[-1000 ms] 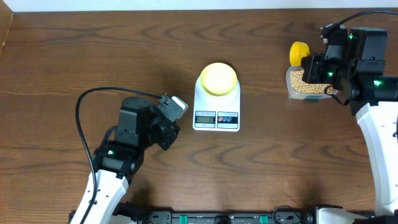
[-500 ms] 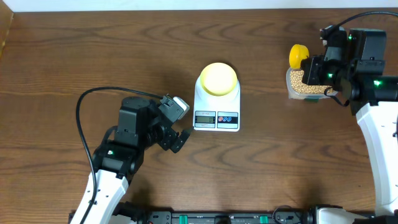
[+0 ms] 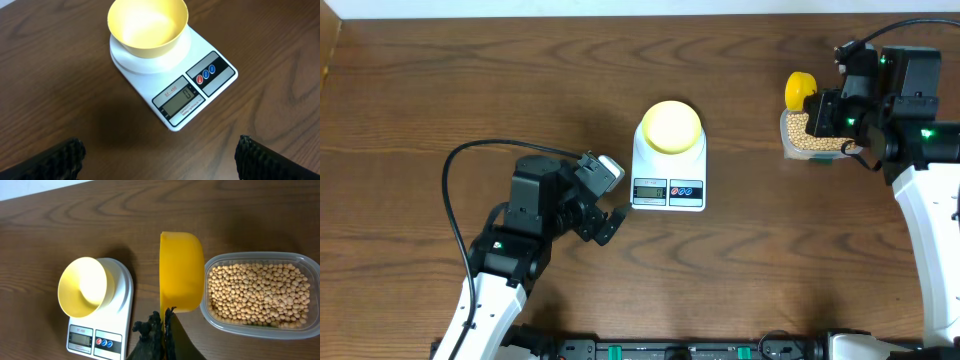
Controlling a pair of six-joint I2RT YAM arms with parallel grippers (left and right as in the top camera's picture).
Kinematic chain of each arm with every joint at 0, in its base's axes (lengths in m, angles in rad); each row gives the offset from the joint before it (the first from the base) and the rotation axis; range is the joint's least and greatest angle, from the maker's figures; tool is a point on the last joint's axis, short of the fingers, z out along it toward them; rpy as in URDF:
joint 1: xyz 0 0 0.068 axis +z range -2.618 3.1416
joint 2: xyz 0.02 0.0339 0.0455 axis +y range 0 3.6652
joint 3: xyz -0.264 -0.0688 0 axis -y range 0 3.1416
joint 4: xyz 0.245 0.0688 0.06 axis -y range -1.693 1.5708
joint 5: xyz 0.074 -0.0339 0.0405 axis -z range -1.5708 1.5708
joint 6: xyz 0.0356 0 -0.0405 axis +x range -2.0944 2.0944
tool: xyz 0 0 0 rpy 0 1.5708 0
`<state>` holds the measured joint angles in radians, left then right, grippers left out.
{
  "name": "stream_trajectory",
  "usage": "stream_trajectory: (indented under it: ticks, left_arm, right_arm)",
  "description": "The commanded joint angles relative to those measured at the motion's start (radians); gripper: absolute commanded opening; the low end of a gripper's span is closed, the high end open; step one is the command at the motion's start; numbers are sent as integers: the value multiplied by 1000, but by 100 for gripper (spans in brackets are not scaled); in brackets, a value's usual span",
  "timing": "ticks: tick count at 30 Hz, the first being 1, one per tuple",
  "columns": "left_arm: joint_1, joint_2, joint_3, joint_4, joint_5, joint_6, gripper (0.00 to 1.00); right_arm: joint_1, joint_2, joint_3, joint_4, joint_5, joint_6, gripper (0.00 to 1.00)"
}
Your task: Scoop item into bowl and weigh 50g on scale
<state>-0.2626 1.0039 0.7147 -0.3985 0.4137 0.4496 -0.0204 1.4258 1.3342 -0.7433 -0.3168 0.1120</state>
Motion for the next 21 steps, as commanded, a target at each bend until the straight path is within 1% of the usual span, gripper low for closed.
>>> stream_trajectory:
  ticks: [1, 21]
  left_arm:
    - [4, -5, 11, 15, 13, 10, 98]
    - [4, -5, 11, 19, 13, 2, 98]
  right_arm:
    - [-2, 0, 19, -2, 4, -16, 1]
    - [-2, 0, 19, -9, 4, -16, 1]
